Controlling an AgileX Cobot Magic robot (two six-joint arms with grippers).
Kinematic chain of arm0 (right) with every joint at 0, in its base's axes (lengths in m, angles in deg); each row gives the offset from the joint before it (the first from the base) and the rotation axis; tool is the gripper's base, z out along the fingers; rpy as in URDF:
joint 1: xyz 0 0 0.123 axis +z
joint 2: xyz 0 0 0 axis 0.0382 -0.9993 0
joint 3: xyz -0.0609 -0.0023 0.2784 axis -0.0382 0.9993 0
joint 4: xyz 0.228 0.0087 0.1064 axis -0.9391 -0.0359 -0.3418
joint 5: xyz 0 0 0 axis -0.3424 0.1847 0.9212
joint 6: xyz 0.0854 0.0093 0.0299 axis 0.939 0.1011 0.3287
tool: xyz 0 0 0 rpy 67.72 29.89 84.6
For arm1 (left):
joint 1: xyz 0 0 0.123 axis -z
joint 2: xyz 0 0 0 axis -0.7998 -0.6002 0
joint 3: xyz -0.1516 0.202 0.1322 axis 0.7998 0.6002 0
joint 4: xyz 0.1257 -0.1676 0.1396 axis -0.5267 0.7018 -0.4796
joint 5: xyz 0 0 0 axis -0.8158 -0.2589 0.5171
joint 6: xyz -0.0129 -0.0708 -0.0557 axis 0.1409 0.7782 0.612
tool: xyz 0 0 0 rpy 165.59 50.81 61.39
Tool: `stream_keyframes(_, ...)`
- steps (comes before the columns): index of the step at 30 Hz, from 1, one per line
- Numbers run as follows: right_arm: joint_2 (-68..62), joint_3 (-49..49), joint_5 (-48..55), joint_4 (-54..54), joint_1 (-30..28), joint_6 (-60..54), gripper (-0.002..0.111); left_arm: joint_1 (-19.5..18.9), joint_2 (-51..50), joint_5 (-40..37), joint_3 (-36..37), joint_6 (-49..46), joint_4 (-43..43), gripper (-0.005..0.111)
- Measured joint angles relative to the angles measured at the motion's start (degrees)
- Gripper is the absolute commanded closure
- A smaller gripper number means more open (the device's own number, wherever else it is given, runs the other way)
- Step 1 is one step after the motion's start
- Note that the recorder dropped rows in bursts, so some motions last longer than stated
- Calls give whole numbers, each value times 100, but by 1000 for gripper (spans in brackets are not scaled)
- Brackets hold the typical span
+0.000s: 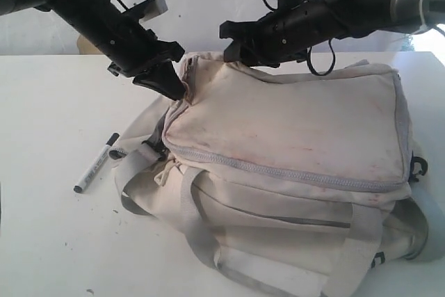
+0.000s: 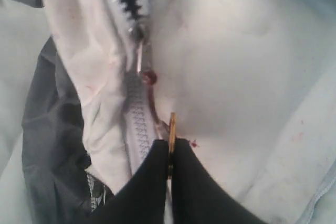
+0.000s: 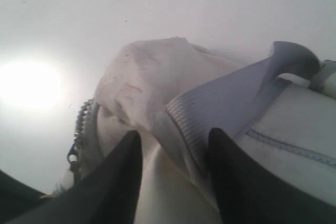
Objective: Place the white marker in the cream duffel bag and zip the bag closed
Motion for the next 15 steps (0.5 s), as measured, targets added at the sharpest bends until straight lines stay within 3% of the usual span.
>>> stream_keyframes(10, 26, -364, 766, 472, -37, 643, 63, 0, 0, -18, 0, 0, 0, 107)
stream_keyframes(15, 26, -384, 759, -135, -63, -129, 63, 0, 0, -18, 0, 0, -23, 107)
